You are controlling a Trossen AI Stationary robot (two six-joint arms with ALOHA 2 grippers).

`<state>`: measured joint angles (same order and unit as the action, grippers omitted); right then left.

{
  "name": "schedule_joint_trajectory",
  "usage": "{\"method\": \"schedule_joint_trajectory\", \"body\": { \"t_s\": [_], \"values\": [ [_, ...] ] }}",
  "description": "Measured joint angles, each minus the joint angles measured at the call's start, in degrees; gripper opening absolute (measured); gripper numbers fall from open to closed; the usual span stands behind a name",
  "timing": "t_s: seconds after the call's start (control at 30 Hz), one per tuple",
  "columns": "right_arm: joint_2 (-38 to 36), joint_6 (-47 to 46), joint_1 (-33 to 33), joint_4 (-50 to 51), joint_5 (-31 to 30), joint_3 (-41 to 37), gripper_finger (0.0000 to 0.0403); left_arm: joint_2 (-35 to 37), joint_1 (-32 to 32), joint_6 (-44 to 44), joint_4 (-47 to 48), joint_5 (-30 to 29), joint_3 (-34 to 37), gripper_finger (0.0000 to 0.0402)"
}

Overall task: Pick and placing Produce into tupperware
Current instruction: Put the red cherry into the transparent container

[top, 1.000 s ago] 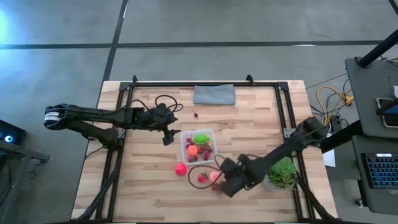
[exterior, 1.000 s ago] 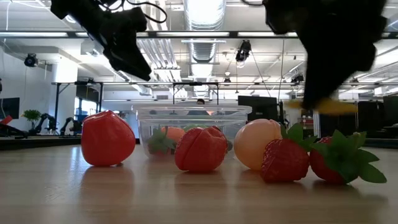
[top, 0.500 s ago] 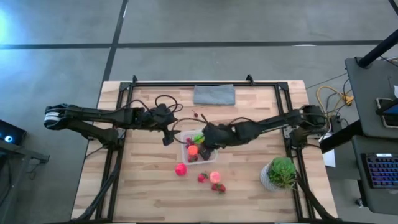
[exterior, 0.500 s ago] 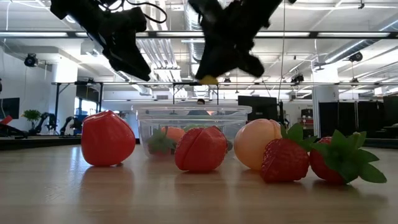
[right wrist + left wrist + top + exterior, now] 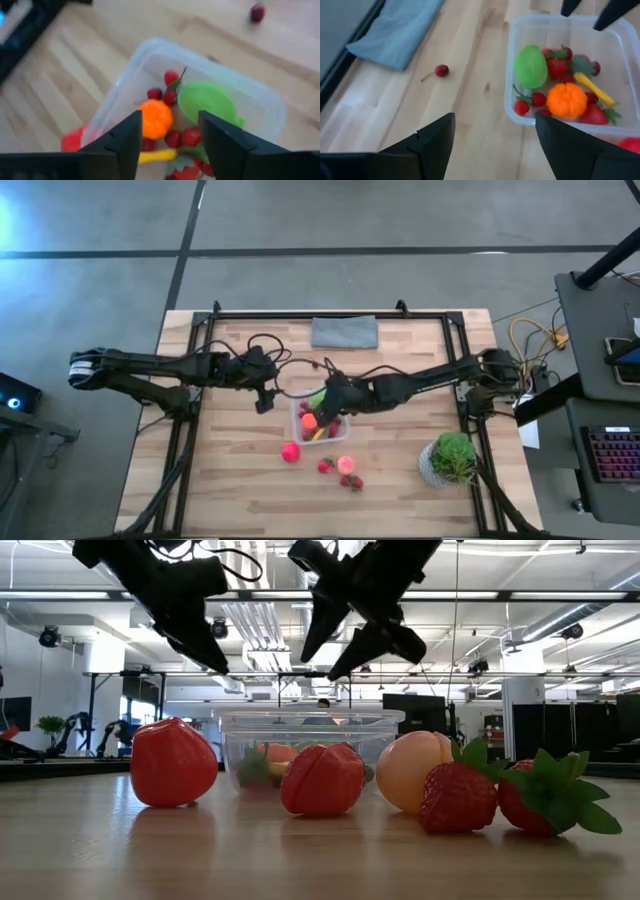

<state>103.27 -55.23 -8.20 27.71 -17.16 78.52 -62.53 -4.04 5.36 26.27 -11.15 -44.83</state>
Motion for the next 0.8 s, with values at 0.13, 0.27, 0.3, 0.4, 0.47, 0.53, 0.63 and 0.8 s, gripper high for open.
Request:
{"method": "schedule_joint_trajectory", "body": {
  "t_s": [0.13, 0.27, 0.3, 0.4, 0.47, 0.53, 0.63, 0.8],
  "values": [
    [-1.7, -6.2, 0.0, 4.1, -5.0, 2.1, 0.0203, -2.4, -5.1, 4.2, -1.8, 0.2, 0.0, 0.0262],
    [-3.3, -13.3, 0.0, 15.5, -11.2, 4.7, 0.0205, -6.9, -12.3, 11.6, -3.2, 3.1, -1.1, 0.0262],
    [-3.9, -14.0, 0.0, 18.1, -13.0, 5.3, 0.0205, -8.1, -13.7, 11.7, -3.3, 4.5, -1.4, 0.0262],
    [-5.7, -12.8, 0.4, 24.5, -17.2, 6.2, 0.0205, -11.0, -15.5, -1.1, -7.3, 10.2, -2.8, 0.0262],
    [-6.8, -10.0, 1.3, 26.5, -17.7, 6.3, 0.0205, -11.9, -15.1, -17.6, -8.3, 14.0, -3.1, 0.0262],
    [-7.7, -6.4, 2.4, 27.9, -17.3, 5.9, 0.0205, -13.4, -14.7, -32.2, -10.3, 14.5, -3.1, 0.0262],
    [-9.3, -2.9, 3.8, 30.9, -17.1, 5.7, 0.0205, -16.1, -15.1, -43.3, -15.3, 13.9, -3.0, 0.0262],
    [-11.1, -1.2, 5.3, 37.3, -17.1, 4.7, 0.0205, -22.9, -16.5, -44.9, -22.1, 13.8, -5.0, 0.0262]
  ]
}}
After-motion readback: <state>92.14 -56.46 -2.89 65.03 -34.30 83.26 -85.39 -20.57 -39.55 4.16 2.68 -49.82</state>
